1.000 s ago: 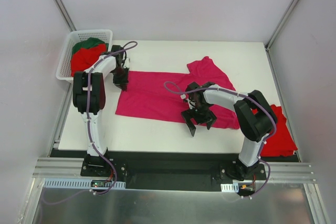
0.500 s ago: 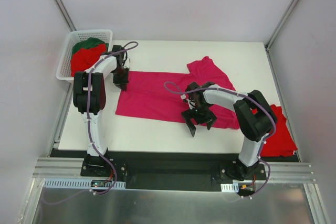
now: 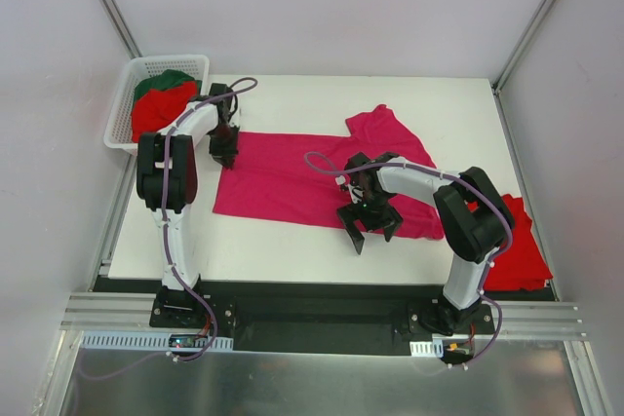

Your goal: Fold and stack the t-shirts

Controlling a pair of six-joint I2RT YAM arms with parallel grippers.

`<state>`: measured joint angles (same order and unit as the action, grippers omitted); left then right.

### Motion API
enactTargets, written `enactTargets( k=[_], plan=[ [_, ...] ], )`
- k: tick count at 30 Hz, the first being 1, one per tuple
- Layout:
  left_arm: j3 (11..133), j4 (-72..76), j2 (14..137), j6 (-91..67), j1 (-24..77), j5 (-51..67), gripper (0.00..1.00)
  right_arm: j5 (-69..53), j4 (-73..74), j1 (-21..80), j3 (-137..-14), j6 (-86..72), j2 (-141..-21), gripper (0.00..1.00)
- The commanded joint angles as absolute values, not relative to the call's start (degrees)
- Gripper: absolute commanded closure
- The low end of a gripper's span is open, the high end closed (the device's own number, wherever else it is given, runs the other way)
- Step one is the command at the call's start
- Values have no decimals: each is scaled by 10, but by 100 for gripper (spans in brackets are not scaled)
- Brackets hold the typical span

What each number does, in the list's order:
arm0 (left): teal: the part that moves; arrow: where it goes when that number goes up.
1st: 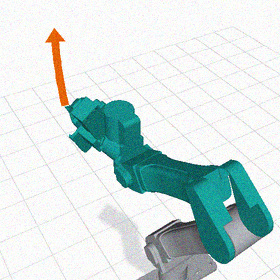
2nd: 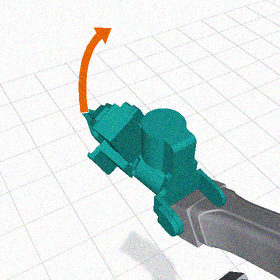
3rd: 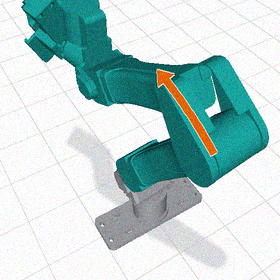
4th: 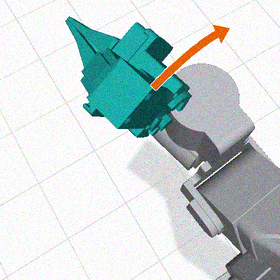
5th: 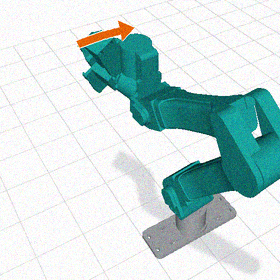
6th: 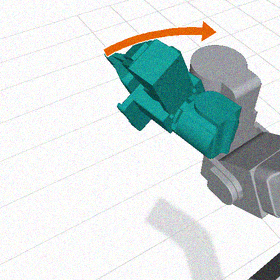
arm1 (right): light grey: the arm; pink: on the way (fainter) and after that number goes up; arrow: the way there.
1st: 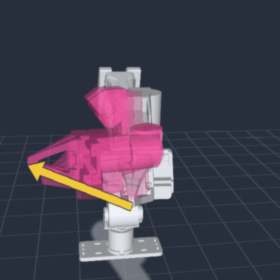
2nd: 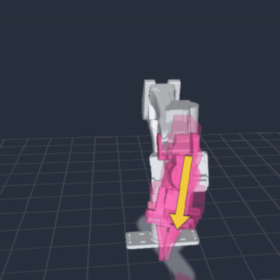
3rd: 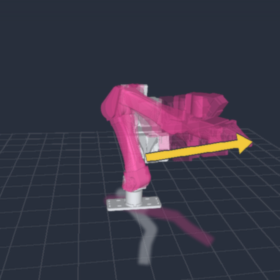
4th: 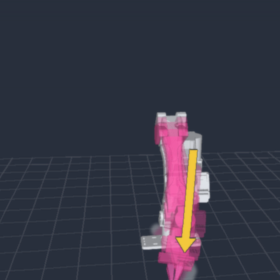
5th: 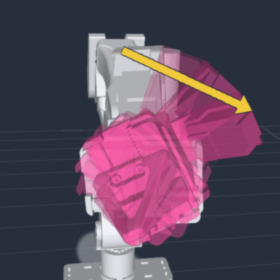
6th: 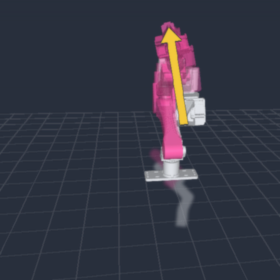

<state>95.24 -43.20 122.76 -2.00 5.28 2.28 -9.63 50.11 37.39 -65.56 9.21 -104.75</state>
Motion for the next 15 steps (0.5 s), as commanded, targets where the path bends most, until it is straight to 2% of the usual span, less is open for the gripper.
enactTargets(
  k=[1,5,15],
  plan=[
    [973,-456,1188,-18,54,-9,86,-108,517,376,-654,101,-1062,4],
    [973,-458,1179,-19,54,-7,83,-112,516,377,-655,102,-1065,4],
    [970,-461,1172,-18,54,-3,82,-115,516,376,-655,101,-1064,4]
  ],
)
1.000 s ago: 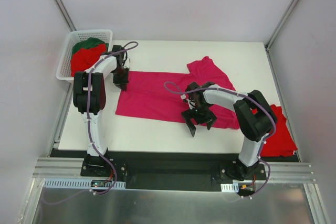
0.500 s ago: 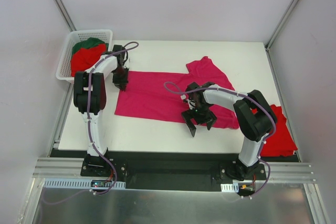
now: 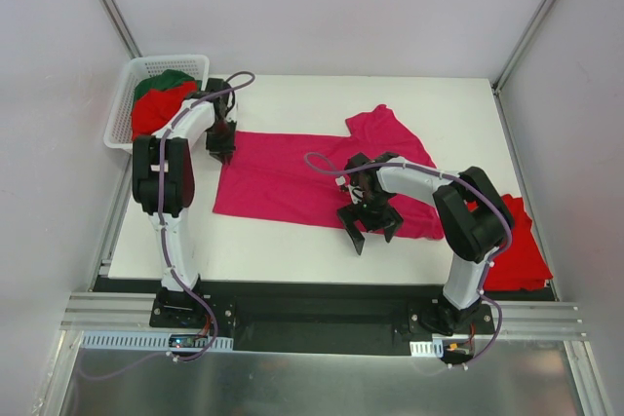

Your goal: Fold and stack the t-shirts

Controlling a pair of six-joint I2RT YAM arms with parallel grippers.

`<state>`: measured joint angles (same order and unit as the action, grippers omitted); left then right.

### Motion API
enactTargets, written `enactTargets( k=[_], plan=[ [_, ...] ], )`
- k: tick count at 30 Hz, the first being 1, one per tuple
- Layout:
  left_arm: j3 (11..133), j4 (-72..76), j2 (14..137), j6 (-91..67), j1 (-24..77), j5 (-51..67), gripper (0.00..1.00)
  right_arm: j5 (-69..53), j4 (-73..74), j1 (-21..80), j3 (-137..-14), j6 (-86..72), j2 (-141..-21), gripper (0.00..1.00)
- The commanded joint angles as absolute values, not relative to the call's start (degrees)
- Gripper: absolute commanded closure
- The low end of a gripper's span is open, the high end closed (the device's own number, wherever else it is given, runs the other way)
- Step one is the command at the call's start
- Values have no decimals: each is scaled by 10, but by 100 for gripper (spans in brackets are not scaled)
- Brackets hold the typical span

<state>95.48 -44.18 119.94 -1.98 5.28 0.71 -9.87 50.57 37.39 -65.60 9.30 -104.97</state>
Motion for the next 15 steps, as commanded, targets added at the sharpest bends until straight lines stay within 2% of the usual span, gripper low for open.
enactTargets(
  k=[1,15],
  plan=[
    [969,-460,1174,-19,54,-3,82,-114,516,377,-653,101,-1063,4],
    [964,-461,1201,-20,59,13,79,-116,513,377,-648,99,-1064,4]
  ],
)
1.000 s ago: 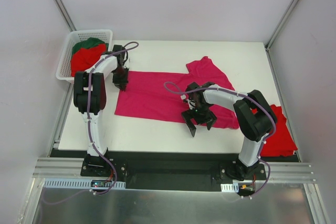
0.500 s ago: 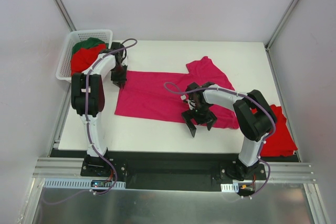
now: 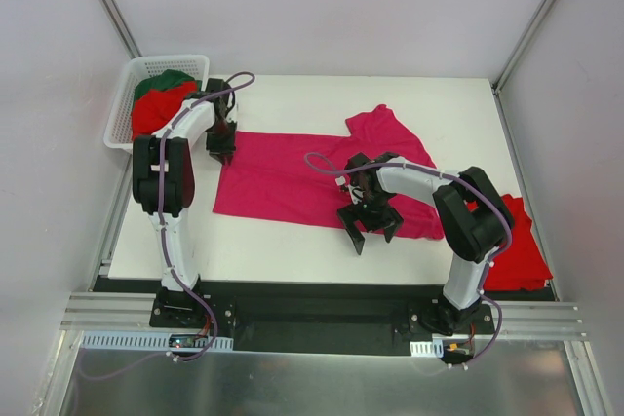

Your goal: Fold and stack the t-shirts

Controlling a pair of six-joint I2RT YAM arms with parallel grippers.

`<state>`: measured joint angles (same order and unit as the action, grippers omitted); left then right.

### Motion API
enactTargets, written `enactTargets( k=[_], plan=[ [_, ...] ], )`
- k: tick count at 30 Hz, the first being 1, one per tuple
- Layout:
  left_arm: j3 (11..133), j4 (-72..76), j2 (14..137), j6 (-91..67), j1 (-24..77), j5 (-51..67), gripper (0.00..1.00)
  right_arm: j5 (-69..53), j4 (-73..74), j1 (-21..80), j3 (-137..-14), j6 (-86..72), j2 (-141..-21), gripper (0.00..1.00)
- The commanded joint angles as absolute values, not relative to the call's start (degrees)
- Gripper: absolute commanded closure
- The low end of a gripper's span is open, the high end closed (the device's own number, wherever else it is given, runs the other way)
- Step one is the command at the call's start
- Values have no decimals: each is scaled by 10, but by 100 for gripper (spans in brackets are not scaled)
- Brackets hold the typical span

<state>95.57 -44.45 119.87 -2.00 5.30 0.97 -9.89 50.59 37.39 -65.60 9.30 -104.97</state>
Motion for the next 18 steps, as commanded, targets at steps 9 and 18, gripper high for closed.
enactTargets(
  k=[9,18],
  plan=[
    [963,-460,1220,-22,60,19,79,-116,519,376,-654,101,-1071,4],
    [964,-460,1223,-23,62,18,79,-115,518,376,-653,102,-1074,4]
  ],
)
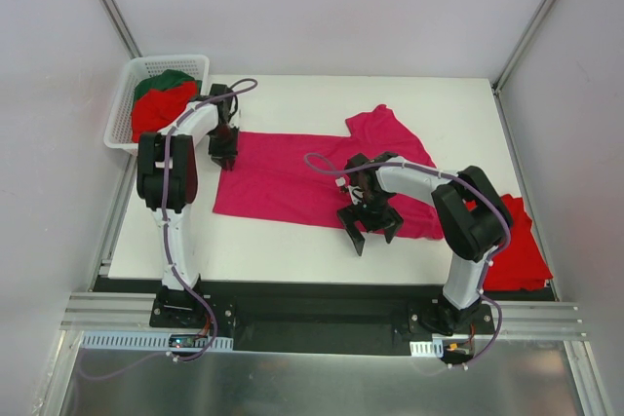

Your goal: Fold and stack the t-shirts

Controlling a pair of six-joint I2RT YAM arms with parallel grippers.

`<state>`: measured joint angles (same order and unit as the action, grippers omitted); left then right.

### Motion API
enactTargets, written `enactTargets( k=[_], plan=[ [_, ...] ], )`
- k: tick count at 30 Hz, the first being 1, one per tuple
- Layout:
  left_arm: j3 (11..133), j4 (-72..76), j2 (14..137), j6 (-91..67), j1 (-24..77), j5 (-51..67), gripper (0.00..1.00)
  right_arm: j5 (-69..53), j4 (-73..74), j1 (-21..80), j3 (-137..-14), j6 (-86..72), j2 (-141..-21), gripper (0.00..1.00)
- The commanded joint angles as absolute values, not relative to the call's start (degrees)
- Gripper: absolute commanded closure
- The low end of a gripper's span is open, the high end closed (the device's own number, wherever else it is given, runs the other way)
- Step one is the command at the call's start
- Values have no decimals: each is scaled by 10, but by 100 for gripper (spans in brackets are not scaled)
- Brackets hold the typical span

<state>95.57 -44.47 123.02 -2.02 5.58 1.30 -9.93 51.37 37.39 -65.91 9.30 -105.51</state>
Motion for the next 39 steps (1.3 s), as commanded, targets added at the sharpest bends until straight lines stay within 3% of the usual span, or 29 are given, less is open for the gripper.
enactTargets(
  k=[1,14,17,22,39],
  plan=[
    [965,-460,1223,-23,62,18,80,-116,519,377,-654,102,-1074,4],
    [964,-460,1209,-21,62,11,83,-117,516,375,-653,102,-1077,4],
    [963,-461,1208,-21,62,11,93,-118,516,376,-651,102,-1075,4],
    [960,-459,1204,-21,62,11,100,-118,516,376,-651,102,-1075,4],
    [962,-461,1172,-19,67,3,100,-120,514,376,-653,102,-1078,4]
  ],
)
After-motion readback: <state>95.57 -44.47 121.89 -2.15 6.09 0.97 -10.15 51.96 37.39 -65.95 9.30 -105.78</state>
